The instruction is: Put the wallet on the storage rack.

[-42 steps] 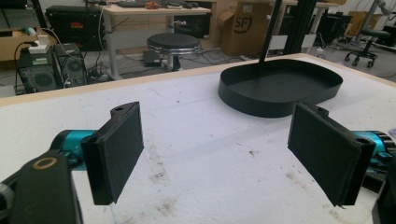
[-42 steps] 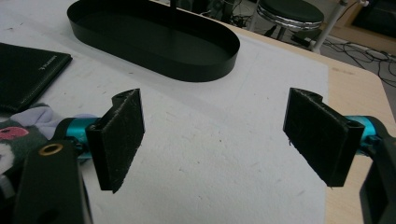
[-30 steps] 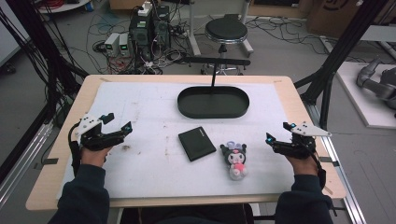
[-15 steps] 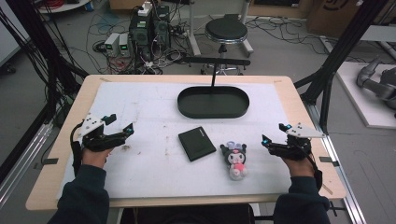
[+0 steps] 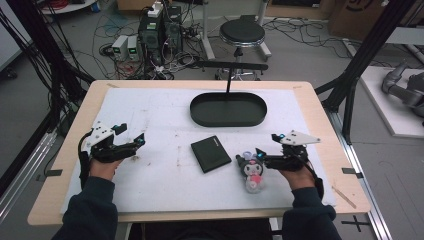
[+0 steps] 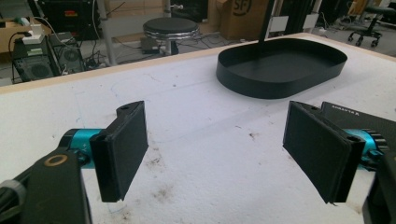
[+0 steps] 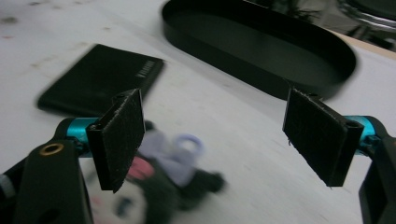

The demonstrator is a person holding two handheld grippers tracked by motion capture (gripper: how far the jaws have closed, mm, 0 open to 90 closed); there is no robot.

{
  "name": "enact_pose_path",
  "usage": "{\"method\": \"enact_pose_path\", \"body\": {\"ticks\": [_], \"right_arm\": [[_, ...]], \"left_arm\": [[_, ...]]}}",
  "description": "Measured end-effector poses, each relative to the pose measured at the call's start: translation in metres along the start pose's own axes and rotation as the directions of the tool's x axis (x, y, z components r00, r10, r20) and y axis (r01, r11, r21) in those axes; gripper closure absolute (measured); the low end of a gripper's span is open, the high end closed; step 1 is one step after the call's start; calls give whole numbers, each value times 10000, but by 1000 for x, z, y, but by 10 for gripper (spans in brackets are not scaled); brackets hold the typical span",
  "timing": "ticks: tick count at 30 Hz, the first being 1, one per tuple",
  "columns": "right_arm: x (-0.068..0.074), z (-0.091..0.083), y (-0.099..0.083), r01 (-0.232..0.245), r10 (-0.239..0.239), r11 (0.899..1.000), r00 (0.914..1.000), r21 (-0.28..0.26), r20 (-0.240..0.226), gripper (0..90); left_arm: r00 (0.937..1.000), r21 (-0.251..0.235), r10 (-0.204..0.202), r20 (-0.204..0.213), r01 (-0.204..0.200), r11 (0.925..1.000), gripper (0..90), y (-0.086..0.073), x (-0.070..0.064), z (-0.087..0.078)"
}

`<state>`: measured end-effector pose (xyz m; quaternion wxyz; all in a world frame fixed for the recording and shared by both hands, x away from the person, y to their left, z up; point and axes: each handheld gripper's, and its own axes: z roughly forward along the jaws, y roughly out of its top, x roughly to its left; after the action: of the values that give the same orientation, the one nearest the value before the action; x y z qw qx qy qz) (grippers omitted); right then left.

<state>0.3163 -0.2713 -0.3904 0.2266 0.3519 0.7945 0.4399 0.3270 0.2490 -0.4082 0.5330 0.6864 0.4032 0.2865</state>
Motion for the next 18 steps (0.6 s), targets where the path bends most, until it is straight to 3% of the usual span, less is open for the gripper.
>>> {"method": "enact_pose_path", "body": {"ticks": [1,2,3,4,5,6,12,17,18], "right_arm": [[12,14,8,129,-120,9998,9982,157,-582,249],[16,21,11,47,-25,9997,9956,227,-936,255],[16,21,11,47,-25,9997,9956,227,-936,255],[20,35,16,-256,320,9986,9887,453,-1465,256],[20,35,16,-256,320,9986,9887,453,-1465,256],[23,47,20,-258,371,9974,9847,678,-1701,278],[25,73,32,-186,358,9949,9840,995,-1747,310],[25,82,46,-127,291,9957,9834,918,-1791,353],[27,90,50,-149,410,9905,9809,1367,-1901,356]], "left_arm": [[10000,26,18,0,-18,10000,239,0,0,0],[10000,56,9,18,-9,10000,242,0,0,0],[10000,56,9,18,-9,10000,248,0,0,0],[10000,53,-2,-5,2,10000,250,-1,0,0],[10000,53,-2,-5,2,10000,250,-1,0,0],[10000,44,20,-29,-20,10000,250,-1,1,0],[10000,70,2,-77,-1,10000,250,-1,3,0],[9999,100,-86,-111,87,9999,250,-2,5,0],[9999,88,-91,-119,92,9999,250,-2,5,0]]}}
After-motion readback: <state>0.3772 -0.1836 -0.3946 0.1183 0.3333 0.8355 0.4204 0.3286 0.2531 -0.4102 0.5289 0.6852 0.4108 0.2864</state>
